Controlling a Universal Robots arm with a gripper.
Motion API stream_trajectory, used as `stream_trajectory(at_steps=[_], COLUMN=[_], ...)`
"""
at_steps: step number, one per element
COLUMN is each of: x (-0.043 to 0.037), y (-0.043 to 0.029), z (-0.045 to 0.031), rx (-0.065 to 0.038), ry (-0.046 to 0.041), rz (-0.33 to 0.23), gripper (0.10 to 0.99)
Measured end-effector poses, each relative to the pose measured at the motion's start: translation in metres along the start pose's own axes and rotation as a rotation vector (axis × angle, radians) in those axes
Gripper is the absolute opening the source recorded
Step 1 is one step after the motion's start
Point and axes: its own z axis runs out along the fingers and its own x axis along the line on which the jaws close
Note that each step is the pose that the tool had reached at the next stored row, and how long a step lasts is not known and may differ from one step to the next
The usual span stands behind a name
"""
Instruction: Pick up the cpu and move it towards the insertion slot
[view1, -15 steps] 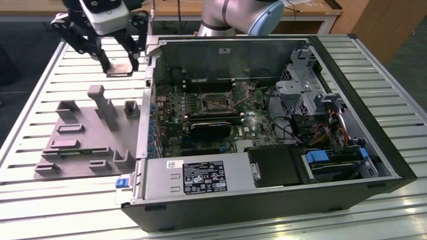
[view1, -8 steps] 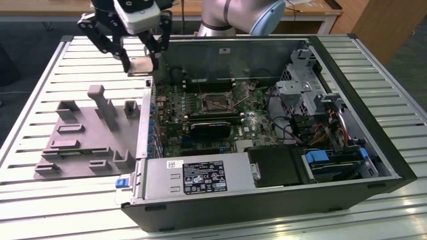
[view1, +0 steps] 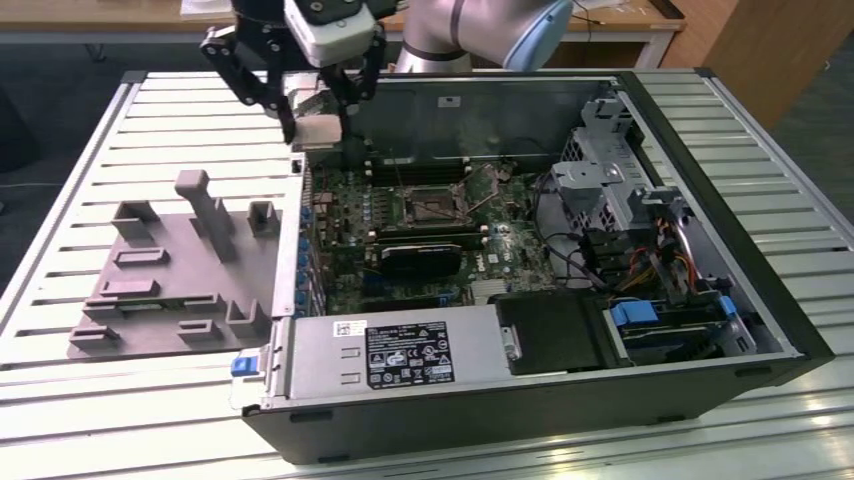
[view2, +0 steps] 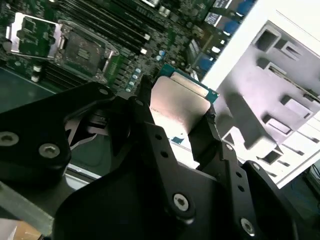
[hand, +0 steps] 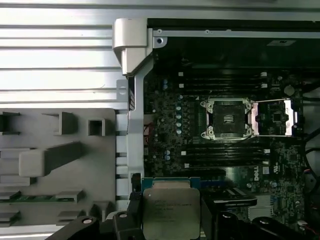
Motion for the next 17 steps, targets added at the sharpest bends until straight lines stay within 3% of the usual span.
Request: stream_trajectory(at_steps=[17], x=[-0.0769], y=[0.0034], z=[0.0043], rx=[0.0], ry=[0.0007], rz=[0.0], gripper=[0.545])
